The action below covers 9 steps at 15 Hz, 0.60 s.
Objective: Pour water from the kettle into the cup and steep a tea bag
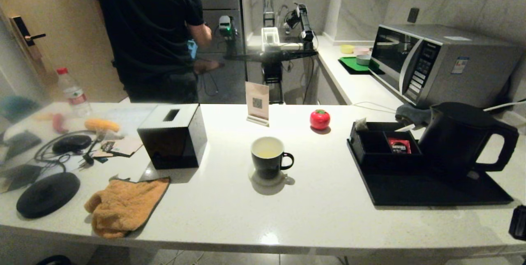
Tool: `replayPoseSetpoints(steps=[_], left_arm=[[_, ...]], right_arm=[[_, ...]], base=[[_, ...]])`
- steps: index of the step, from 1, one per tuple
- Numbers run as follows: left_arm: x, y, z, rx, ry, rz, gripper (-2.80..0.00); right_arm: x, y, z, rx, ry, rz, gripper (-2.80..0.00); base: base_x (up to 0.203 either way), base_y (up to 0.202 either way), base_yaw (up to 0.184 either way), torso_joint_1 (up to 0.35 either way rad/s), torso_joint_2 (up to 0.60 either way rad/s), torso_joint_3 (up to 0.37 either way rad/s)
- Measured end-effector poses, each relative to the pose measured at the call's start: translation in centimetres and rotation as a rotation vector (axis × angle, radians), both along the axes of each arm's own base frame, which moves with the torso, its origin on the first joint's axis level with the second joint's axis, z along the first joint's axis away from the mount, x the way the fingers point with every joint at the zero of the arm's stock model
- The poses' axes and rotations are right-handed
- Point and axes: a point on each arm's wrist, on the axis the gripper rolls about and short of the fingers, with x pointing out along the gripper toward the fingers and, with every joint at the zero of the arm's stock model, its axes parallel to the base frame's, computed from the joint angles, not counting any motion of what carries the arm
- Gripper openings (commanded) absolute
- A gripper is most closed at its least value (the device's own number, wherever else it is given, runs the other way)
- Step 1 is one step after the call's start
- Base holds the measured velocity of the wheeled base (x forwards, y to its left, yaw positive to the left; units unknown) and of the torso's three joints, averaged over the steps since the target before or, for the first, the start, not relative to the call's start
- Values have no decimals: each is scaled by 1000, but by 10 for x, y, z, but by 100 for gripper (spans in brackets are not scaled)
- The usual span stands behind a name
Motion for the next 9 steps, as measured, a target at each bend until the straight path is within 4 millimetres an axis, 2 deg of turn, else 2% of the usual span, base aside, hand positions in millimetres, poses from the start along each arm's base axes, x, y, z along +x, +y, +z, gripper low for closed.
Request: replayPoseSetpoints(steps=[3,9], left_arm=[[0,0,0,0,0,0,-280],[0,0,0,0,0,0,-280]], right_arm=[[-10,8,1,20,37,125,-280],[-9,14,5,-77,49,224,-280]], base=[[0,0,0,0,0,0],[0,0,0,0,0,0]])
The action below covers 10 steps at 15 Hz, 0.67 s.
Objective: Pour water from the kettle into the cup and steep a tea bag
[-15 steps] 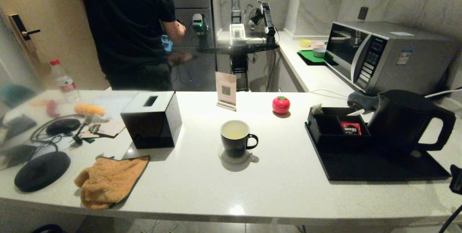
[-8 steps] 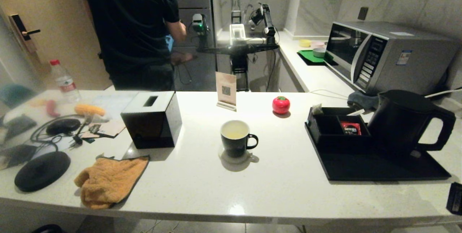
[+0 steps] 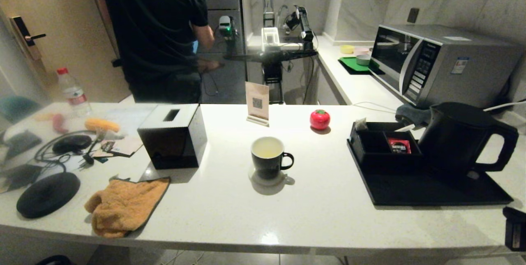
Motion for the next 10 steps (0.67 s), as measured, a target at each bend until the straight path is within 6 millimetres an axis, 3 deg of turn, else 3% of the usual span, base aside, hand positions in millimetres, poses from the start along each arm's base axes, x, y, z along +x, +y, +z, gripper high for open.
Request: replayPoseSetpoints(steps=[7,10], left_arm=[[0,0,0,0,0,0,-280],[0,0,0,0,0,0,-280]], right_arm=[[13,38,7,0,-72,337,-280],[29,51,20,-9,-138,419,-280]], base=[[0,0,0,0,0,0],[0,0,0,0,0,0]])
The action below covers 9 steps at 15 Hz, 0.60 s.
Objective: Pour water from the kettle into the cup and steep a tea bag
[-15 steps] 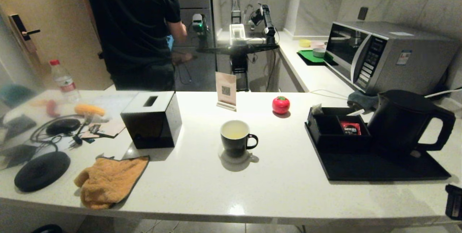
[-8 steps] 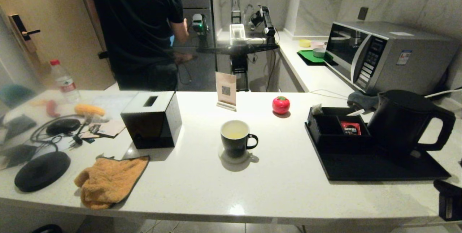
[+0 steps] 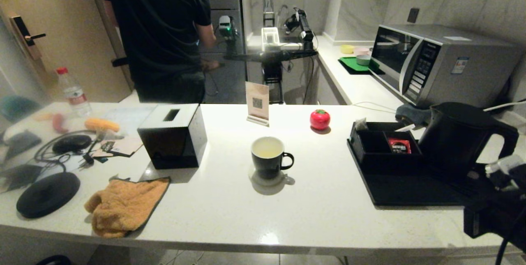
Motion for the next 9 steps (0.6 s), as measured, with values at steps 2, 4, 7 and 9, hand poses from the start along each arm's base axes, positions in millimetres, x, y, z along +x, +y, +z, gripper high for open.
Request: replayPoseSetpoints(steps=[2,4,7,9], left_arm=[[0,0,0,0,0,0,-280],[0,0,0,0,0,0,-280],[0,0,0,0,0,0,-280],[0,0,0,0,1,0,-280]], right_arm=[[11,5,9,2,-41,30,-280],[24,6,17,0,-75,39,-280],[45,7,31,-1,-135,43,-280],[55,8,36,-1,-156,44,-280]], base=[[0,0,0,0,0,0],[0,0,0,0,0,0],[0,0,0,0,0,0],[0,0,0,0,0,0]])
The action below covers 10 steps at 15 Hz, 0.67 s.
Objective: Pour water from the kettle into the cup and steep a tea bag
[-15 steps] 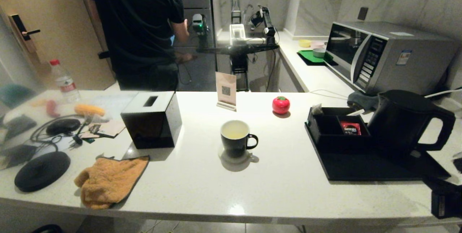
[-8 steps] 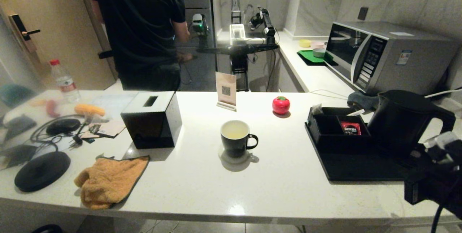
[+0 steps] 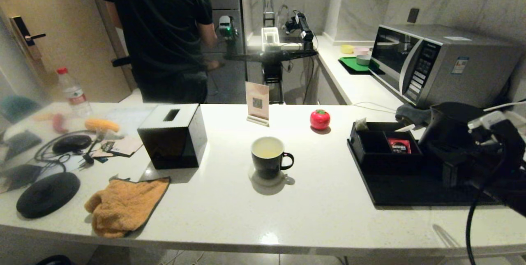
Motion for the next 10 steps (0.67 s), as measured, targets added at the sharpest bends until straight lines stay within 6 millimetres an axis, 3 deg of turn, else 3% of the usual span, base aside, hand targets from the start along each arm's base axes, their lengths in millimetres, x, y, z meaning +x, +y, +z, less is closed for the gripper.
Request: replayPoseSetpoints(steps=[10], left_arm=[[0,0,0,0,-1,0,-280]], right_arm=[[53,12,41,13,-51,43,-280]], base=[[0,0,0,0,0,0]])
